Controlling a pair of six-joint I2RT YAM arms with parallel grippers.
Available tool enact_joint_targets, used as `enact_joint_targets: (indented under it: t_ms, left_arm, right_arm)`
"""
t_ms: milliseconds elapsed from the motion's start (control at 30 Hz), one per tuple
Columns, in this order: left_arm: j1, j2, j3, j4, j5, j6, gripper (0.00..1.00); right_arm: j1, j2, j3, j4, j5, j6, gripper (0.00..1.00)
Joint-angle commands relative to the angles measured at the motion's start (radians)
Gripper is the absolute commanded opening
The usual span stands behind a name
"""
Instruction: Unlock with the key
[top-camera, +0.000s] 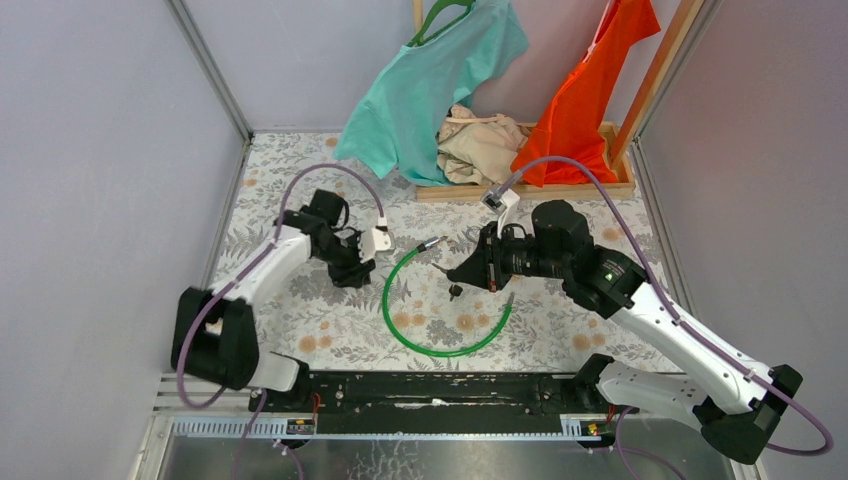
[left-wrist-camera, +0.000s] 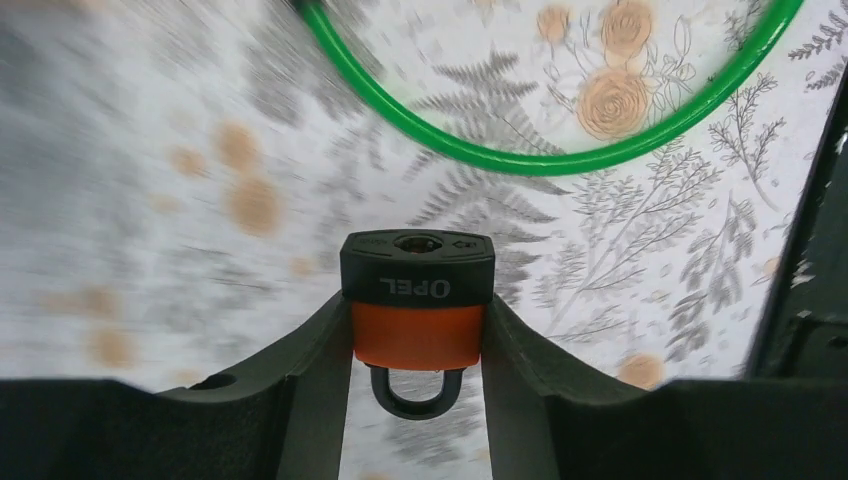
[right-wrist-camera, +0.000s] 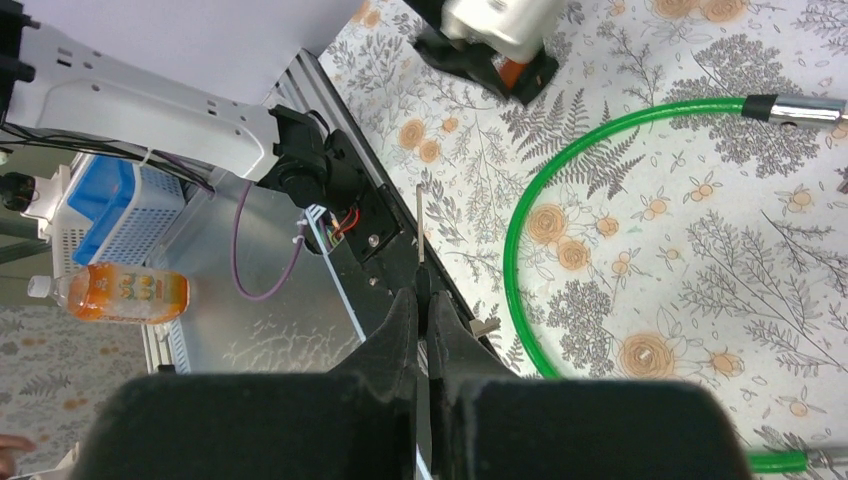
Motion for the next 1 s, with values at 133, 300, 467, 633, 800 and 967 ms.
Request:
enact_joint_targets:
  t_ms: [133,300,467,633,800,967]
  left_arm:
    - [-0.131,-0.418,0.16,-0.244,0.226,0.382,0.0]
    - [-0.16,-0.697,-0.01,-0.007,0.389,0.457,0.0]
    - [-0.16,-0.728,0.018,0.023,0.424,0.469,0.0]
    - [-0.16,-0.699,0.046,0.024,0.411,0.455,0.0]
    - [-0.16,-0.705,0.012,0.057,0.384,0.489,0.0]
    - [-0.161,-0.698,0.002,0.063,0.36,0.537,0.0]
  right_arm:
    - [-0.005,0.012,0.107,-0.024,-0.111,-0.033,0.0]
    - [-0.006,0.053,0.135,-0.046,-0.198,-0.038,0.0]
    - [0.001,0.069,0.152,-0.034,-0.252,-0.026,0.0]
    - [0.049,0.085,0.161,-0.012,-0.239,-0.03,0.0]
    - [0.146,0.146,0.225,-0.052,-0.148,-0.067,0.0]
    - [0.181,0.202,0.282,-0.06,-0.063,-0.069,0.0]
